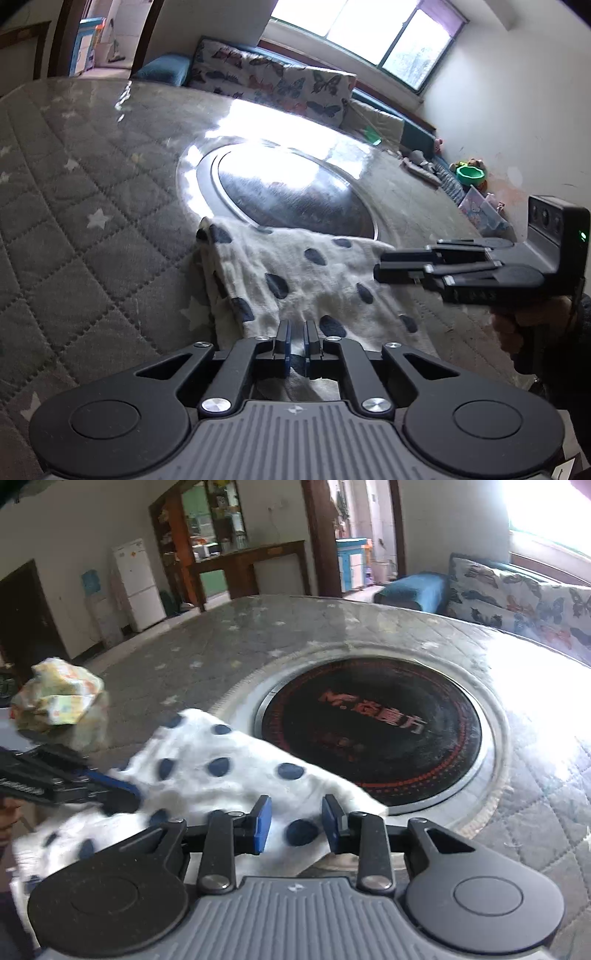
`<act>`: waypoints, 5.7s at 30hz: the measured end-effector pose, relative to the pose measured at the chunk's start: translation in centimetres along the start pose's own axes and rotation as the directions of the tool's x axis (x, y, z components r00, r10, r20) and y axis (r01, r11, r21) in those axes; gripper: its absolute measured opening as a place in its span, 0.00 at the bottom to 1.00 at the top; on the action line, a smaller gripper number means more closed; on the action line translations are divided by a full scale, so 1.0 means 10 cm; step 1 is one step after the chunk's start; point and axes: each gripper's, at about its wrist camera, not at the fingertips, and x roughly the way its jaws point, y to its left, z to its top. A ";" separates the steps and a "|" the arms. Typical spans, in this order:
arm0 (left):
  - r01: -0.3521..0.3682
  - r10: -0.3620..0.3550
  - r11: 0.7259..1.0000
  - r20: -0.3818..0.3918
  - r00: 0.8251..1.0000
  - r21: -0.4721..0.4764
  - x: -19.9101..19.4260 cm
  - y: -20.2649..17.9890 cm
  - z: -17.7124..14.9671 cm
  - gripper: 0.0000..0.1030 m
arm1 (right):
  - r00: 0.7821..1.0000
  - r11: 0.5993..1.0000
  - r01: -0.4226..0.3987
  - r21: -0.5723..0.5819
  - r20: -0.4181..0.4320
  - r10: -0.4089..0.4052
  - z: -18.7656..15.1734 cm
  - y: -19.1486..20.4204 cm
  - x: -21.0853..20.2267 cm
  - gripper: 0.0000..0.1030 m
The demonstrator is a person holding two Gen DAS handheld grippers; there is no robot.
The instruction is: Fold clothes
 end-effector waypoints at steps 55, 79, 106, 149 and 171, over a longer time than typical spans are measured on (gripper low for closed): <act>-0.029 0.020 0.997 -0.129 0.991 -0.070 -0.36 -0.21 -0.54 0.51 | 0.989 1.000 -0.014 -0.024 -0.149 0.011 0.27 -0.35 0.38 0.15; -0.047 0.074 0.960 -0.090 0.993 0.275 0.62 -0.37 0.32 0.38 | 0.941 0.914 0.325 0.244 -0.178 -0.287 -0.65 -0.31 -0.92 0.08; -0.050 0.049 0.999 -0.114 0.992 -0.005 0.29 -0.09 0.10 0.58 | 0.981 0.948 0.195 0.251 -0.065 -0.184 -0.18 -0.87 -0.22 0.41; 0.019 -0.015 0.971 -0.020 1.000 0.237 0.40 -0.63 0.43 0.49 | 0.993 0.993 0.118 0.018 -0.025 -0.117 -0.78 0.14 -0.68 0.37; 0.050 -0.050 0.995 -0.005 0.999 0.084 0.75 -0.37 0.74 0.43 | 0.986 0.977 0.169 0.132 -0.008 -0.169 -0.90 -0.14 -0.72 0.43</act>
